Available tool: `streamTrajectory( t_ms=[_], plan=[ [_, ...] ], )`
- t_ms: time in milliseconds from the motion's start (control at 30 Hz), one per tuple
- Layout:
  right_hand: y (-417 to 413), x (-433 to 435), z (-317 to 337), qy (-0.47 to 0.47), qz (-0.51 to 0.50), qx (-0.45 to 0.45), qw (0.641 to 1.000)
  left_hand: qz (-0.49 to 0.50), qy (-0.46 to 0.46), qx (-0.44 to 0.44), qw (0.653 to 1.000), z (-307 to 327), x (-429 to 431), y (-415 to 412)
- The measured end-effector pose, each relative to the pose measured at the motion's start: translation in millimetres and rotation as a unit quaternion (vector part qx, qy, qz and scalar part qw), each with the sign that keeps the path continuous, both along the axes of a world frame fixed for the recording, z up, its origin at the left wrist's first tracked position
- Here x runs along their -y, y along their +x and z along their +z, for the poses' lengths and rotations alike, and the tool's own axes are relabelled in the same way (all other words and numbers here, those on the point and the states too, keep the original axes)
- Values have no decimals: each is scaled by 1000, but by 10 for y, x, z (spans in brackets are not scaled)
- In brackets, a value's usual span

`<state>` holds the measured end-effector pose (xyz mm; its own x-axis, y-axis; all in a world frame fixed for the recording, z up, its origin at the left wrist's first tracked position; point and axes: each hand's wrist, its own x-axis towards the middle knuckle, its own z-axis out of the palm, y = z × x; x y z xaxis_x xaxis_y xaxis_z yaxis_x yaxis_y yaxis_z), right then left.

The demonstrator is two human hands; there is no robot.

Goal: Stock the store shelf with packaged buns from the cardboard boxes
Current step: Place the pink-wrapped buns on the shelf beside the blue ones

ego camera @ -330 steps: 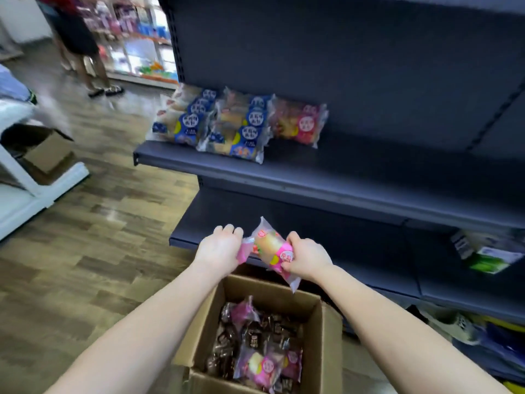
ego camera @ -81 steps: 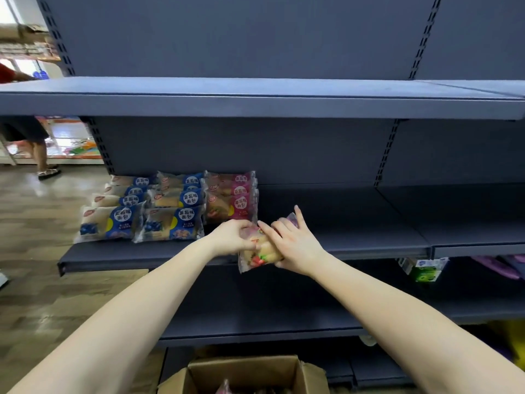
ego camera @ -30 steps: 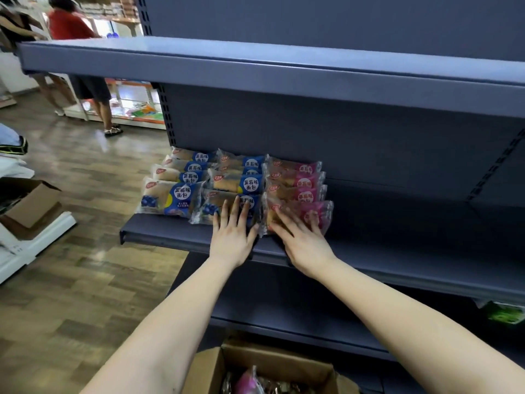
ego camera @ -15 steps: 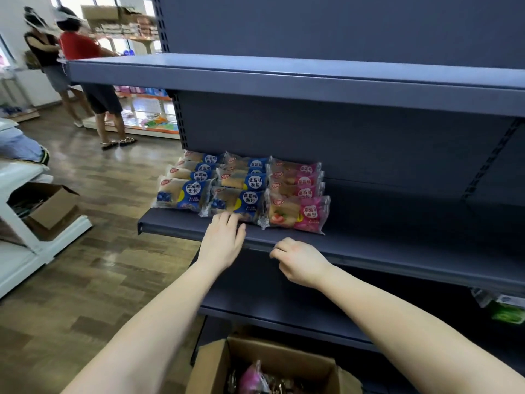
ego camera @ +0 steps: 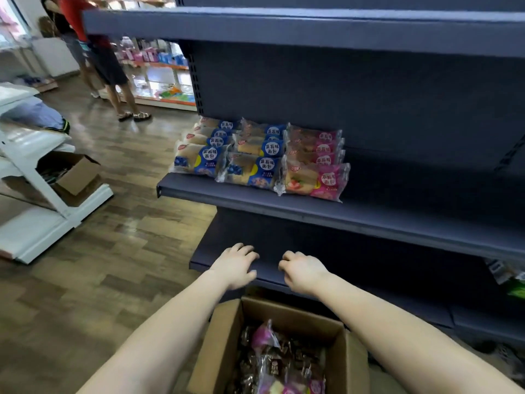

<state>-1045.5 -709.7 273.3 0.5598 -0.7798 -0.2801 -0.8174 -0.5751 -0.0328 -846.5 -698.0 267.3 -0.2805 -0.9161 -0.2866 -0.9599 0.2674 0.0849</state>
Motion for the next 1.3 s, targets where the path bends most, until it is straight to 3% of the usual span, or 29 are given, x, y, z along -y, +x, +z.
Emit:
streamTrajectory(
  t_ms=[200,600,967,1300],
  plan=[
    [-73,-277,-401,90,-78,-21,993,-14,86,29,996,-413,-315,-178],
    [-430,-949,-1141,216,-136,-39,966,-15,244,39,969,-1114,-1062,-545],
    [-643,-1243,-1371,262,-275,-2,925,-18,280,21,960,-1353,-1171,-521],
    [-381,-1600,-1979,303,-288,39,907,12,343,6,939,-1982,-1337,-406]
  ],
)
